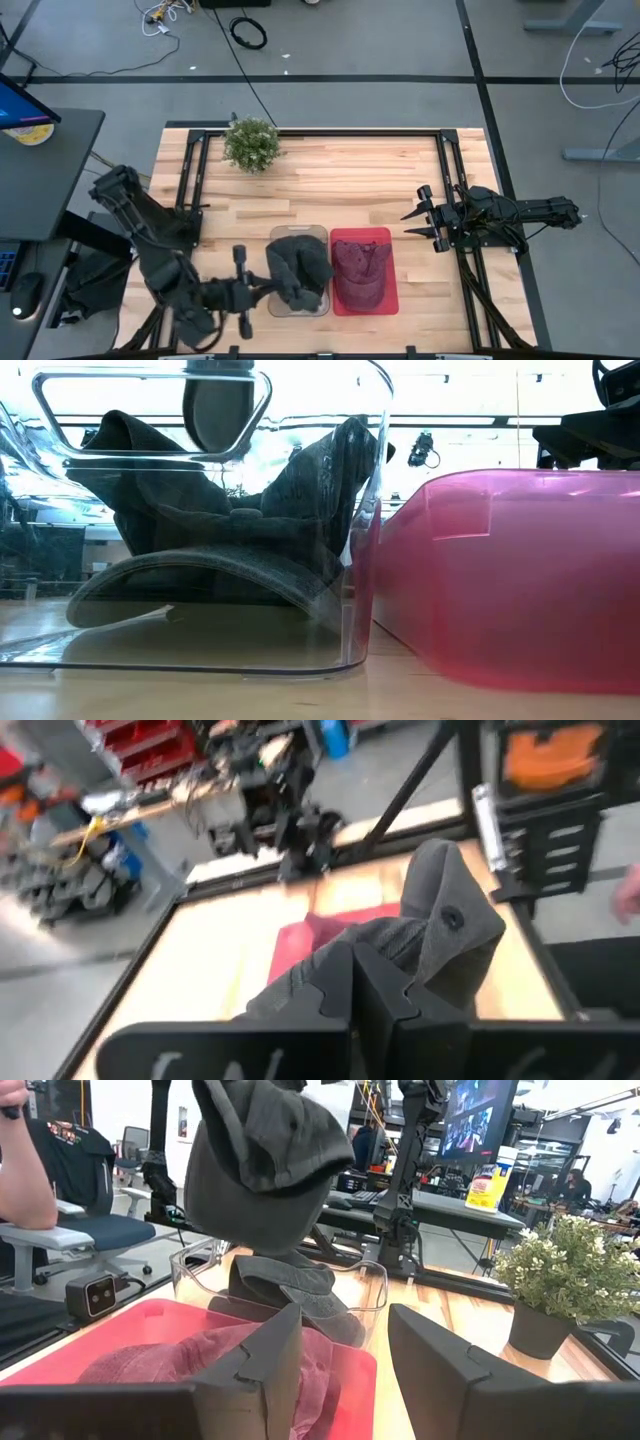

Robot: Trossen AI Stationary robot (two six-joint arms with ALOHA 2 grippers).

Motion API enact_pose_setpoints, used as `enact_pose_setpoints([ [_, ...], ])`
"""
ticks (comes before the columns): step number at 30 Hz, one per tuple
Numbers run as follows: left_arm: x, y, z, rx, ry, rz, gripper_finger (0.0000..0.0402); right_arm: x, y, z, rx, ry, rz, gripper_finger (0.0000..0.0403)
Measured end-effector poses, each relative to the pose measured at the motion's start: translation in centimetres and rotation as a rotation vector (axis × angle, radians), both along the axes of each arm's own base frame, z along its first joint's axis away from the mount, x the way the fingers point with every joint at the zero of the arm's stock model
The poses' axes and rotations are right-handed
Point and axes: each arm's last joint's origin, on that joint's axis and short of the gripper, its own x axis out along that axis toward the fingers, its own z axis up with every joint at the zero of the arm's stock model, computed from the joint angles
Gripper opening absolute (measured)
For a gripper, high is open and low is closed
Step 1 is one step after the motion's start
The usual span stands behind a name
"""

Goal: Pick & Place hat
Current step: Put the black cap into the transparent bin

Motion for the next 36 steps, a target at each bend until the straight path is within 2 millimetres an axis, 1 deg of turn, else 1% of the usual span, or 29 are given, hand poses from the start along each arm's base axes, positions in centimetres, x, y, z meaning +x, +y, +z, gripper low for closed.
enact_pose_setpoints([
  [4,1.0,0.5,-0.4,-0.058,0.065,0.048,0.0002,0.0,0.0,0.0,0.0,0.0,0.0,0.0157],
  [8,1.9,0.6,-1.2,-0.09,0.122,0.028,0.0002,0.0,0.0,0.0,0.0,0.0,0.0,0.0157],
  [11,2.2,0.8,-1.1,-0.113,0.132,0.015,0.0002,0.0,0.0,0.0,0.0,0.0,0.0,0.0157],
  [14,2.1,0.6,-1.2,-0.151,0.141,0.0,0.0002,0.0,0.0,0.0,0.0,0.0,0.0,0.0157],
  [20,1.5,-0.1,-1.1,-0.144,0.144,-0.037,0.0002,0.0,0.0,0.0,0.0,0.0,0.0,0.0157],
  [24,1.3,-0.2,-1.2,-0.135,0.15,-0.039,0.0002,0.0,0.0,0.0,0.0,0.0,0.0,0.0157],
  [28,1.8,1.2,-1.8,-0.13,0.2,0.033,0.0002,0.0,0.0,0.0,0.0,0.0,0.0,0.0157],
  [32,2.5,3.6,-2.7,-0.125,0.302,0.144,0.0002,0.0,0.0,0.0,0.0,0.0,0.0,0.0157],
  [36,3.2,5.9,-3.2,-0.132,0.361,0.254,0.0002,0.0,0.0,0.0,0.0,0.0,0.0,0.0157],
])
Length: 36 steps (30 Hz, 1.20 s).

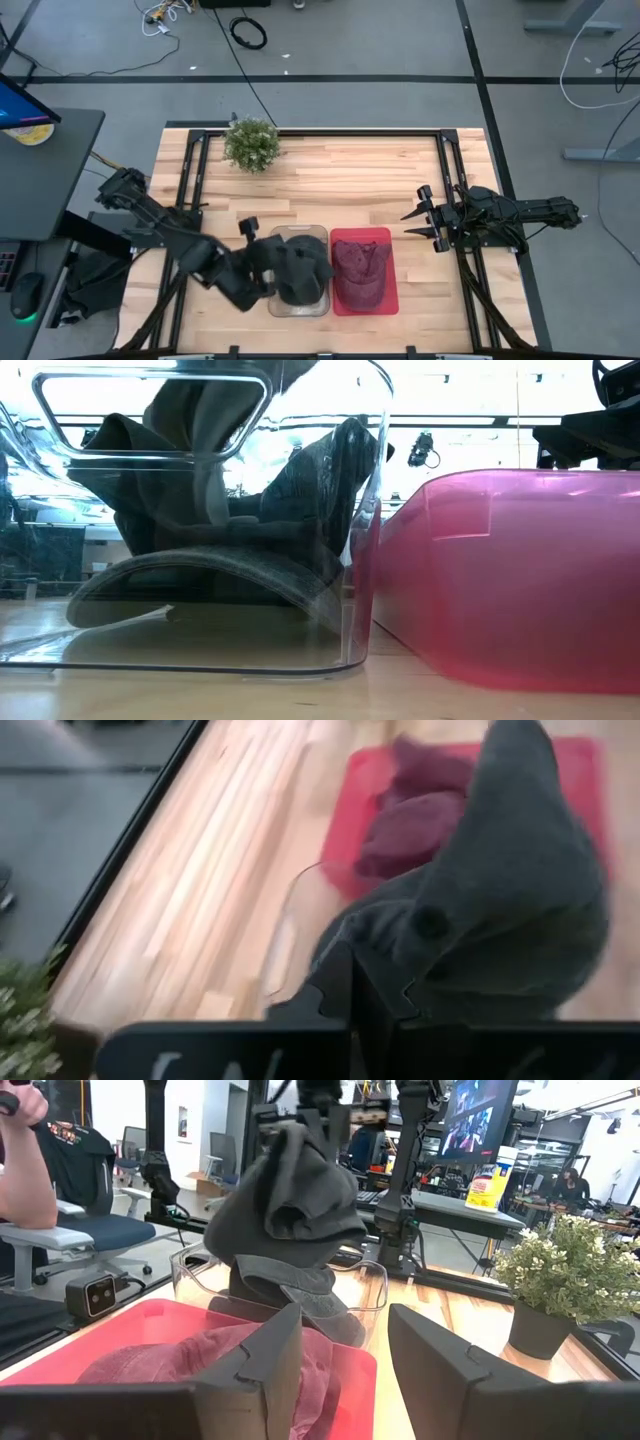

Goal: Pick & Place hat
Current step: Put the black cap into the transparent bin

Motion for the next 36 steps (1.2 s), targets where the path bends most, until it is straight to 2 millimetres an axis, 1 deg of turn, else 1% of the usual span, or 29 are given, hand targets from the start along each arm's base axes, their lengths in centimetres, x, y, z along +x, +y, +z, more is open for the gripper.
enact_pose_setpoints([
  [2,0.6,0.7,-0.3,-0.002,0.024,0.026,0.0003,0.0,0.0,0.0,0.0,0.0,0.0,0.0157],
  [6,2.0,1.3,-1.5,0.004,0.08,0.03,0.0007,0.0,0.0,0.0,0.0,-0.001,0.0,0.0157],
  [13,5.0,1.6,-5.1,-0.077,0.292,-0.073,0.0007,0.0,0.0,0.0,0.0,0.0,0.0,0.0157],
  [17,6.9,2.0,-6.8,-0.057,0.33,-0.13,0.001,0.0,0.0,0.0,0.0,0.0,0.0,0.0157],
  [21,8.4,3.1,-8.1,-0.091,0.353,-0.121,0.0011,0.0,0.0,0.0,0.0,0.0,0.0,0.0157],
  [25,9.4,4.3,-9.2,-0.134,0.405,-0.104,0.0011,0.0,0.0,0.0,0.0,0.0,0.0,0.0157],
  [31,10.3,5.2,-10.9,-0.181,0.469,-0.101,0.0011,0.0,0.0,0.0,0.0,0.0,0.0,0.0157],
  [36,10.6,5.7,-11.2,-0.199,0.484,-0.094,0.0011,0.0,0.0,0.0,0.0,0.0,0.0,0.0157],
])
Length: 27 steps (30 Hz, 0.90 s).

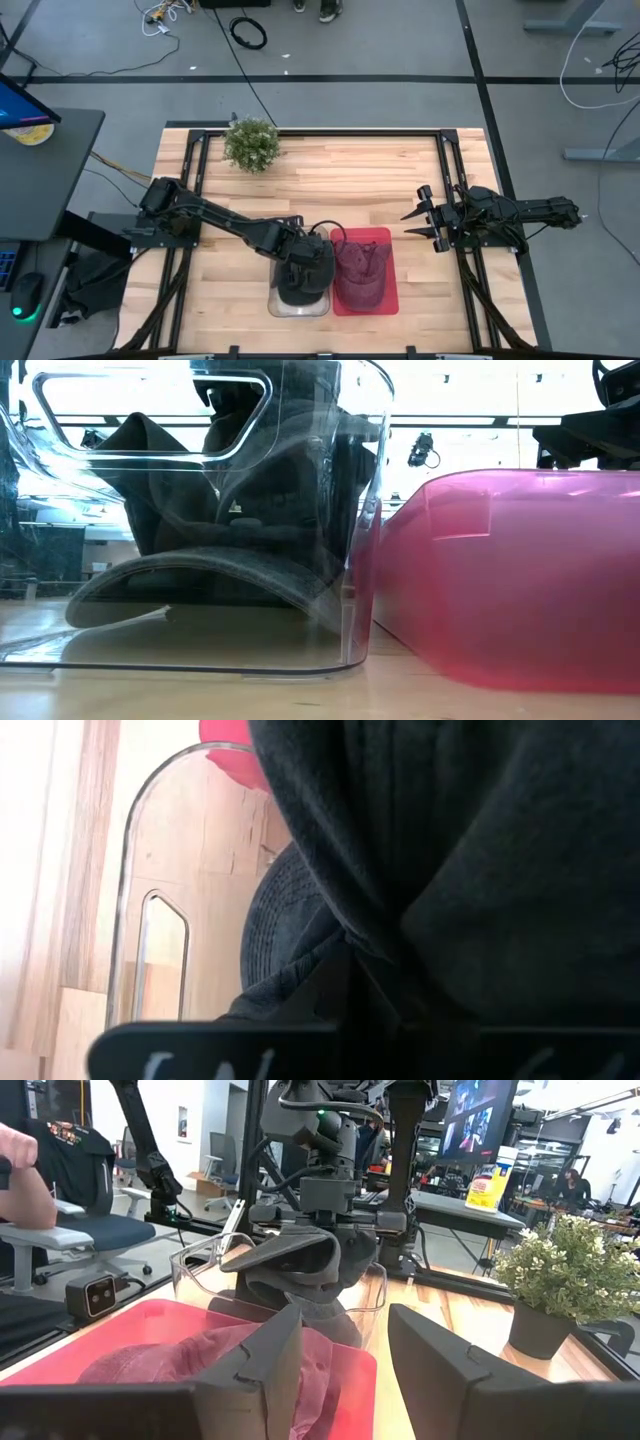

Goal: Pick & Place hat
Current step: Put the black cap into the transparent bin

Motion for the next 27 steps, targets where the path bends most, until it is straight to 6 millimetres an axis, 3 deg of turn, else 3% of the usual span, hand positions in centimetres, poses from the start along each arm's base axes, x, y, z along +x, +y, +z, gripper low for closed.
enact_pose_setpoints([
  [14,-1.0,-0.5,1.1,0.001,-0.007,-0.025,0.0018,0.0,0.0,0.0,0.0,0.0,0.0,0.0157],
  [27,-1.6,-1.1,2.2,0.005,-0.036,-0.044,0.0119,0.0,0.0,0.0,0.0,0.0,0.0,0.0157],
])
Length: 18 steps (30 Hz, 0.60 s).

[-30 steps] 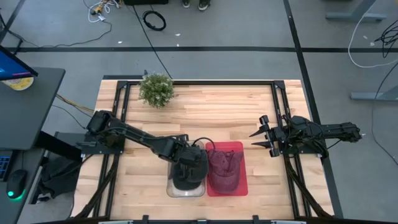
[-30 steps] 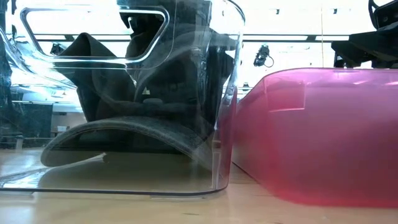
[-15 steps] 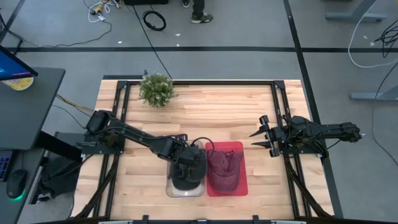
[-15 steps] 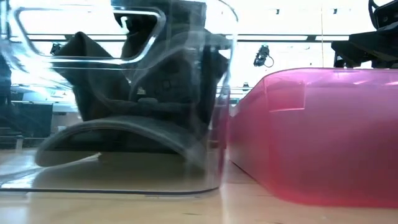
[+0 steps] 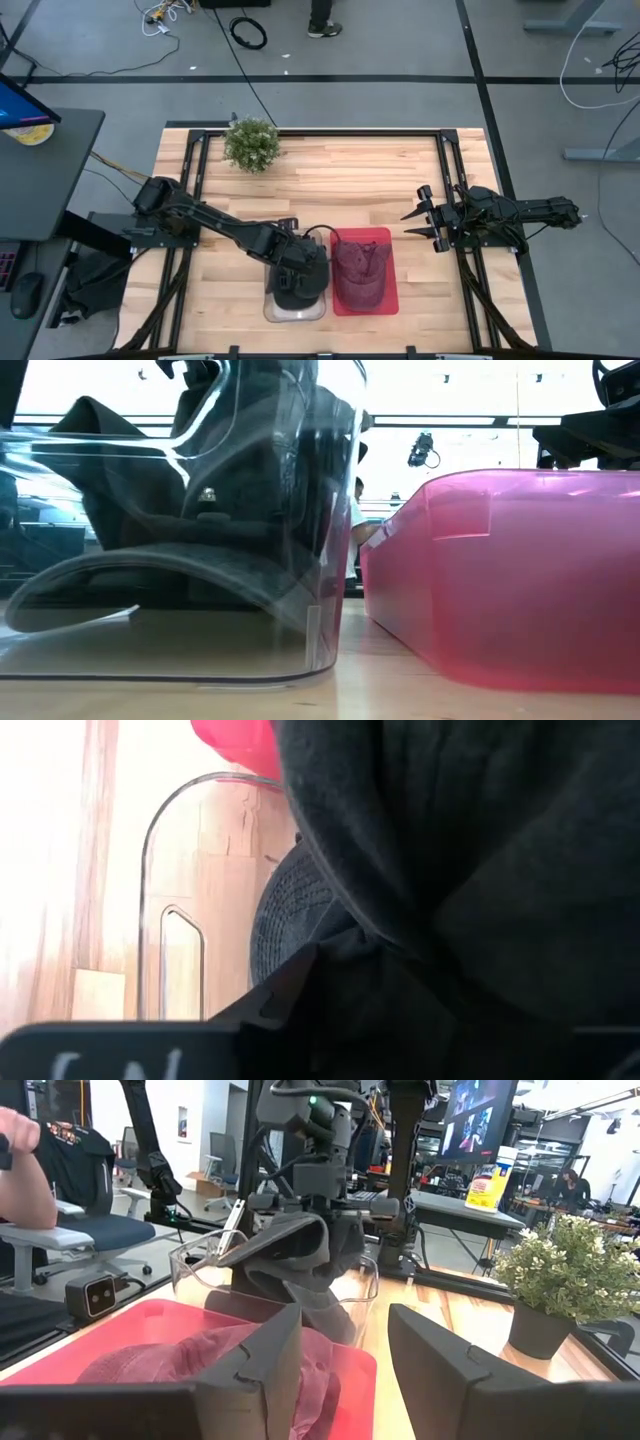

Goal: Pick & Place hat
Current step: Put the black cap into the transparent bin

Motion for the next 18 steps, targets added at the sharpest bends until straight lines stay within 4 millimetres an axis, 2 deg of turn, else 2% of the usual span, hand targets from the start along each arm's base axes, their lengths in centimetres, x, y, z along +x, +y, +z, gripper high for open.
enact_pose_setpoints([
  [8,-1.6,0.4,3.6,-0.016,-0.104,0.017,0.0118,0.0,0.0,0.0,0.0,-0.001,0.0,0.0157],
  [14,-3.0,0.0,5.9,0.128,-0.247,0.061,0.0116,0.0,0.0,0.0,0.0,0.0,0.0,0.0157],
  [18,-3.3,-0.9,6.9,0.161,-0.344,0.065,0.0115,0.0,0.0,0.0,0.0,0.0,0.0,0.0157],
])
